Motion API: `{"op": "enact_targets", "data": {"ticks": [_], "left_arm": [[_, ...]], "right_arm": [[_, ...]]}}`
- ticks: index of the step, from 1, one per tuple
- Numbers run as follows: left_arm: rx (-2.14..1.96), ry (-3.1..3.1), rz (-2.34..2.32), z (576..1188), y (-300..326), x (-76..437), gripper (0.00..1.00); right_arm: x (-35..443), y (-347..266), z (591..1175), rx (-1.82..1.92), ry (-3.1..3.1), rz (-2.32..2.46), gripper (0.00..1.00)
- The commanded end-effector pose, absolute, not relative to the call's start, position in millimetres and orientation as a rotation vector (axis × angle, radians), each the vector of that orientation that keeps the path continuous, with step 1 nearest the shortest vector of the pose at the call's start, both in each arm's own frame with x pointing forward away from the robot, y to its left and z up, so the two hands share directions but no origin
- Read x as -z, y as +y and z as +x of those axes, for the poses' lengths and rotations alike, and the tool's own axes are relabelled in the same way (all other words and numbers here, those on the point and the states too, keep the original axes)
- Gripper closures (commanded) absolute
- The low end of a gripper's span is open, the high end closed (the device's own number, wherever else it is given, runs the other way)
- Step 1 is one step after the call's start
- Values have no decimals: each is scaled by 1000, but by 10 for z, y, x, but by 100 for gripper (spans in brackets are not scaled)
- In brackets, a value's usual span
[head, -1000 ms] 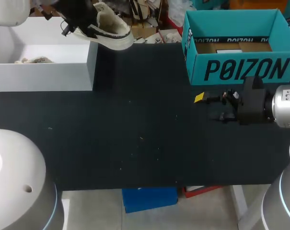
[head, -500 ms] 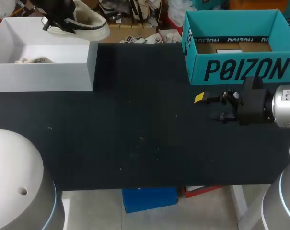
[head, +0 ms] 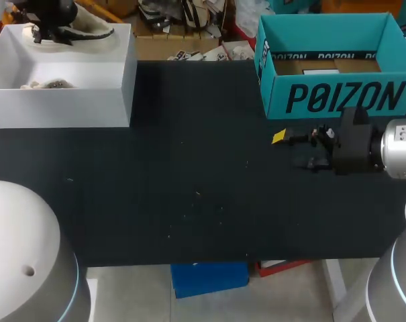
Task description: Take the shoe out of the shoebox, open the shoe tongue, remove and reinsert the insole, then place the shoe into the shoebox
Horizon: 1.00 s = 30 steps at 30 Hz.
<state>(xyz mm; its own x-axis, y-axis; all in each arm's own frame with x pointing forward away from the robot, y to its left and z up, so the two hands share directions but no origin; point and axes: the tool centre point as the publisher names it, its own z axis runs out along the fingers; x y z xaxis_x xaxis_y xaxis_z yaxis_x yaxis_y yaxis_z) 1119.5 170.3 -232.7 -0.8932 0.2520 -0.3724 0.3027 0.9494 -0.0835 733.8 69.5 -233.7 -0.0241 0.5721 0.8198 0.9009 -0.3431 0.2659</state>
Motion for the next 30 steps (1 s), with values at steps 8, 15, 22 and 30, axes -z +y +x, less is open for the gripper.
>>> {"op": "enact_targets", "data": {"ticks": [8,15,22,30], "left_arm": [[119,2764,292,11517,2115,2488,100],[99,2776,274,11622,2159,2595,100],[83,2796,267,11679,2124,2757,100],[72,2834,246,11678,2133,3016,100]], "right_arm": [[2337,709,7340,1311,-1542,-1916,0],[2337,709,7340,1311,-1542,-1916,0],[2337,709,7340,1311,-1542,-1916,0],[2337,709,7340,1311,-1542,-1916,0]]}}
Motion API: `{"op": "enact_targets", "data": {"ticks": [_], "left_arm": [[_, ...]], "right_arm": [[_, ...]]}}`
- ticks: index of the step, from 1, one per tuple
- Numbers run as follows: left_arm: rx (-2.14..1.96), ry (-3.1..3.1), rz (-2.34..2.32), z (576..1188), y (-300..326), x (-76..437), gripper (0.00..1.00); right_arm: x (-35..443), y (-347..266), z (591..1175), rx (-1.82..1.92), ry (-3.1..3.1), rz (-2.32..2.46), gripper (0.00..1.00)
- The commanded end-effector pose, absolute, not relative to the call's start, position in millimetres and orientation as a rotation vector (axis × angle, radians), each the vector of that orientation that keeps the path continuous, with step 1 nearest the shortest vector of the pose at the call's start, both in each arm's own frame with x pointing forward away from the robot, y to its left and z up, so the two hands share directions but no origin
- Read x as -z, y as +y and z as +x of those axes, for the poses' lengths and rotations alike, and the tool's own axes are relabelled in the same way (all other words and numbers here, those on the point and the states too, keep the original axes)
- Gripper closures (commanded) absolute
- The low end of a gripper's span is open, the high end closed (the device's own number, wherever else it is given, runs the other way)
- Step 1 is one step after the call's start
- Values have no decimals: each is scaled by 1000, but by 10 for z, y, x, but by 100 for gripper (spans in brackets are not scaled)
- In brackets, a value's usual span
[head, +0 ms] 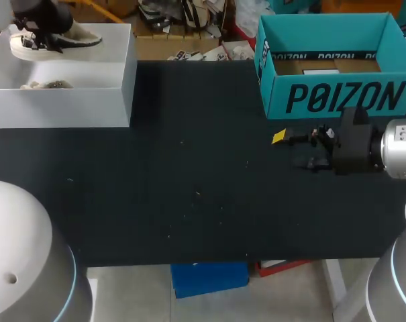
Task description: Take the shoe out of the shoebox, open the shoe tongue, remove and reinsert the insole, then place the shoe into the shoebox
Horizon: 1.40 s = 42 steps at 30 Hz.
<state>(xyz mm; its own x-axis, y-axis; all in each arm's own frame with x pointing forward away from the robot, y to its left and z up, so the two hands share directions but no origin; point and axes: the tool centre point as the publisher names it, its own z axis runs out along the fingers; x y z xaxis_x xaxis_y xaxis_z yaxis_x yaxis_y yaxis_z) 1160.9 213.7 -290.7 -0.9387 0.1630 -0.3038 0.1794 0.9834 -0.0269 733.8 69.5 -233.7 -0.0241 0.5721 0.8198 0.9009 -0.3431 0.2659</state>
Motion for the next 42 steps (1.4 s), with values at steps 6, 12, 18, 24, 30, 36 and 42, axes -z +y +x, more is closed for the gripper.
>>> {"op": "enact_targets", "data": {"ticks": [6,12,18,24,30,36,42], "left_arm": [[57,2861,241,11656,2147,3224,100],[50,2872,230,11704,2159,3395,100],[42,2869,207,11768,2156,3574,100],[29,2854,185,11839,2146,3746,100],[29,2856,175,11854,2122,3837,100],[29,2861,167,11891,2119,3911,100],[16,2877,184,11888,2103,3891,53]], "right_arm": [[2337,709,7340,1311,-1542,-1916,0],[2337,709,7340,1311,-1542,-1916,0],[2337,709,7340,1311,-1542,-1916,0],[2337,709,7340,1311,-1542,-1916,0],[2337,709,7340,1311,-1542,-1916,0],[2337,709,7340,1311,-1542,-1916,0],[2337,709,7340,1311,-1542,-1916,0]]}}
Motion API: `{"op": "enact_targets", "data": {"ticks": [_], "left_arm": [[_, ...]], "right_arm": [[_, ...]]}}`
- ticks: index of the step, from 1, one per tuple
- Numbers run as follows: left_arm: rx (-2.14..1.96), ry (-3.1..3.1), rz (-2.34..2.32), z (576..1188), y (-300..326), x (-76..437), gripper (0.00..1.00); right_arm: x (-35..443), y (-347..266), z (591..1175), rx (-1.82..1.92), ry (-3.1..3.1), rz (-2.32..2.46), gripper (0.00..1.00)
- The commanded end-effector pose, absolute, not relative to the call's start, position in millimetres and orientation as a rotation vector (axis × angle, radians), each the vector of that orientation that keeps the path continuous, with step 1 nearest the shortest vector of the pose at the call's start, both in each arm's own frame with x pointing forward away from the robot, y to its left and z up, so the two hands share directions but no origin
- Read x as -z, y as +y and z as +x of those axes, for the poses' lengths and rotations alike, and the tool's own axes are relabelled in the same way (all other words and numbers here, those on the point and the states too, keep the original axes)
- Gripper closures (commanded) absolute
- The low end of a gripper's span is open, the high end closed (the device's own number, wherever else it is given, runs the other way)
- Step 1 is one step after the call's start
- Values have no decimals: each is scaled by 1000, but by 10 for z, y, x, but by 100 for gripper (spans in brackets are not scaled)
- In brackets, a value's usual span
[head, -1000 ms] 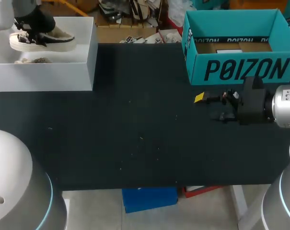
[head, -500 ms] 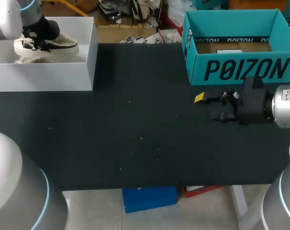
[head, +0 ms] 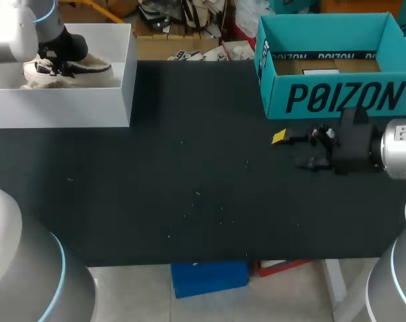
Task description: Take the shoe out of the shoebox, open the shoe tongue, remove and reinsert the insole, then place the shoe into the shoebox
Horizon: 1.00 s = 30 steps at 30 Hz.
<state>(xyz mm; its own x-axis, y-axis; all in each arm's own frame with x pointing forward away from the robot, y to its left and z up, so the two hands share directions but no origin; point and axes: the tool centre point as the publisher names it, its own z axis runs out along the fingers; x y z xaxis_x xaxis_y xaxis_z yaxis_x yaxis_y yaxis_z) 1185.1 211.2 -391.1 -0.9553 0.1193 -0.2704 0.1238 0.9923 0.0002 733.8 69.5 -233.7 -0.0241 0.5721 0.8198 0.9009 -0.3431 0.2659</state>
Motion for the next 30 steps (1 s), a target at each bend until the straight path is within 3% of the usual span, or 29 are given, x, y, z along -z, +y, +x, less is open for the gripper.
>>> {"op": "enact_targets", "data": {"ticks": [1,10,17,30], "left_arm": [[15,2881,188,11888,2094,3883,51],[13,2946,210,11829,2033,3616,52],[1,2943,221,11774,1952,3277,58],[-17,2936,76,11275,1686,2652,56]], "right_arm": [[2337,709,7340,1311,-1542,-1916,0],[2337,709,7340,1311,-1542,-1916,0],[2337,709,7340,1311,-1542,-1916,0],[2337,709,7340,1311,-1542,-1916,0]]}}
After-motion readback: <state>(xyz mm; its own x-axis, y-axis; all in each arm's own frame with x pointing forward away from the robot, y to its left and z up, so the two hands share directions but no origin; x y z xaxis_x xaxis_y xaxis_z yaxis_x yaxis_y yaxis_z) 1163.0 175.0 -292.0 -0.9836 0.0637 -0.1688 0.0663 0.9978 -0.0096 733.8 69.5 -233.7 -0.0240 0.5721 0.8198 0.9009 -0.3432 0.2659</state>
